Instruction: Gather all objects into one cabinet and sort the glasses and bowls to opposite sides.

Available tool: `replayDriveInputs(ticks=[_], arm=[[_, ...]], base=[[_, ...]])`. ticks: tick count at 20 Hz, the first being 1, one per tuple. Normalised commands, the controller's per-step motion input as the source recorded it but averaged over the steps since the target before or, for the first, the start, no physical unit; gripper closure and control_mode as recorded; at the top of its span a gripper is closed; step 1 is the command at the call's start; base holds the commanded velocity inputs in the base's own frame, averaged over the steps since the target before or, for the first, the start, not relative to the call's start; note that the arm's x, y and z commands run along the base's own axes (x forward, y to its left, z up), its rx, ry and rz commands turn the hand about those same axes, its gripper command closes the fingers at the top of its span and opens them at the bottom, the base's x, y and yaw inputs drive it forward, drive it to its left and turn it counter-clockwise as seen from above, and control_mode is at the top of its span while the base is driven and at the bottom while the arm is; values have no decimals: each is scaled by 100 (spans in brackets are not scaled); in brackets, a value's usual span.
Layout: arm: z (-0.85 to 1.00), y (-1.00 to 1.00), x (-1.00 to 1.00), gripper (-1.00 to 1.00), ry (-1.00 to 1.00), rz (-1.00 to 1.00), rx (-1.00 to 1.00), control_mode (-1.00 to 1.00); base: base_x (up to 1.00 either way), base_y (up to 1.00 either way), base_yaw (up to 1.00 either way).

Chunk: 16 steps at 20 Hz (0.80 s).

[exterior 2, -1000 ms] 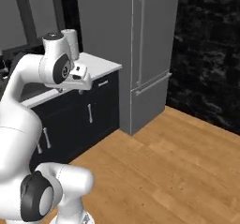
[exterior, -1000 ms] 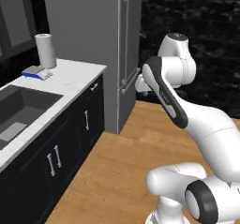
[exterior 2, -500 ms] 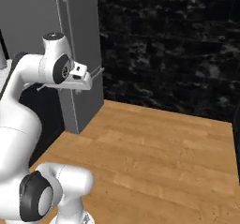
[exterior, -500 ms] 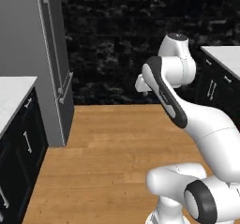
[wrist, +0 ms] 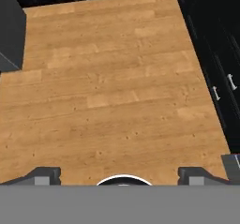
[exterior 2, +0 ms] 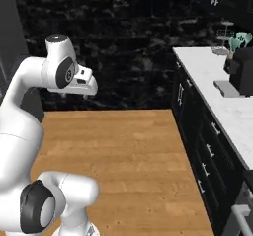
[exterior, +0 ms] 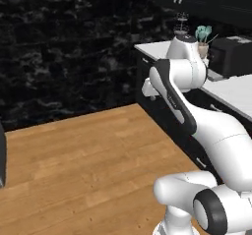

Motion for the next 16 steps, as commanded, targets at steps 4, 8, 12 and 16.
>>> replayDriveInputs(ticks=[4,8,12,16], arm=[[0,0,0,-100,0,0,0,100],[0,0,0,-100,0,0,0,100],[0,0,0,-100,0,0,0,100],[0,0,0,-100,0,0,0,100]], base=[[0,-36,-59],[0,-35,-59],[0,-35,-57],[-2,-32,-51]])
